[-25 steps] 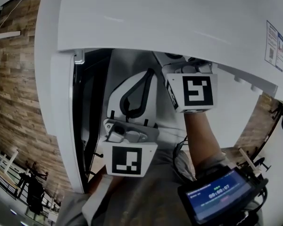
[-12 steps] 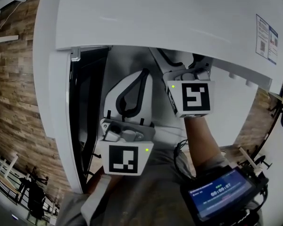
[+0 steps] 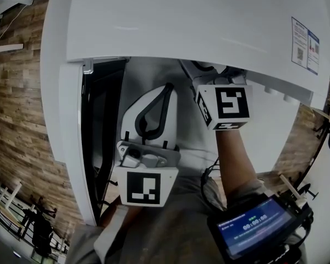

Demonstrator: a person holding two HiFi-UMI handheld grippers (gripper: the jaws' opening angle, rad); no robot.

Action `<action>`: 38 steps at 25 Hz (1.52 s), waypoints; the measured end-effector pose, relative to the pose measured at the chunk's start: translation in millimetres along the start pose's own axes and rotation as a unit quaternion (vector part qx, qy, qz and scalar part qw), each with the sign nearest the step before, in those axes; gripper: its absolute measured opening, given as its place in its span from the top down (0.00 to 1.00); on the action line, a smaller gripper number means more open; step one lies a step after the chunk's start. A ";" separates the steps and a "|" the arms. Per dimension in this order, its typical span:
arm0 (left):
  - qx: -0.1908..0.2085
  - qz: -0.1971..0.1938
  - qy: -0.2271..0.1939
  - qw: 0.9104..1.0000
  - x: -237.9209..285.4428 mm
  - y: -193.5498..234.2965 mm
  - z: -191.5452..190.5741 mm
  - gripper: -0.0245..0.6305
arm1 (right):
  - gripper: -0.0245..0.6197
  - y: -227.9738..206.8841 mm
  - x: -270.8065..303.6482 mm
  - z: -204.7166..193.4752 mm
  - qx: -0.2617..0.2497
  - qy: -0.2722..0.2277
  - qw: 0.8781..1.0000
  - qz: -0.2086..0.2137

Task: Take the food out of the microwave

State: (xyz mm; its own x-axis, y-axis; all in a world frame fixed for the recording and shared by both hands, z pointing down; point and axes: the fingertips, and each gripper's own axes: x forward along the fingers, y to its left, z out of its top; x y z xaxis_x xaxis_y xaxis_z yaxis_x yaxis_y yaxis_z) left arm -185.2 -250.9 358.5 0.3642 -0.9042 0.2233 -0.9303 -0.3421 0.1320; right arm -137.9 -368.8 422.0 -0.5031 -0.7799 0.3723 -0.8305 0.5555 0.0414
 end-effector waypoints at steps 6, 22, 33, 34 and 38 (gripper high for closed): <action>-0.003 0.003 -0.003 1.000 -1.2 -1.5 1.8 0.95 | 0.18 5.0 2.6 0.3 0.000 -0.003 1.000 0.020; 0.011 -0.025 -0.027 0.999 -20.4 -25.0 25.3 0.95 | 0.17 -0.6 -39.5 18.6 0.001 -0.028 1.000 -0.009; 0.023 -0.027 -0.048 0.998 -42.8 -69.6 36.6 0.95 | 0.17 4.3 -104.6 23.8 -0.014 -0.047 0.999 0.005; 0.022 -0.027 -0.046 0.998 -46.9 -75.0 33.8 0.95 | 0.17 6.4 -110.3 21.9 -0.016 -0.047 0.999 0.008; 0.019 -0.020 -0.046 0.999 -64.7 -89.0 28.3 0.95 | 0.17 15.0 -135.6 12.2 -0.020 -0.043 0.999 0.016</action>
State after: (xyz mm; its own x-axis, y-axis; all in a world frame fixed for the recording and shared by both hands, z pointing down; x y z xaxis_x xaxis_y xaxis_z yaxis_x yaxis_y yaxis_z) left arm -127.2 -169.2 305.0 0.3976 -0.9084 0.1292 -0.9166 -0.3867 0.1017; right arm -85.1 -258.2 360.8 -0.5494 -0.7827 0.2924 -0.8043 0.5903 0.0689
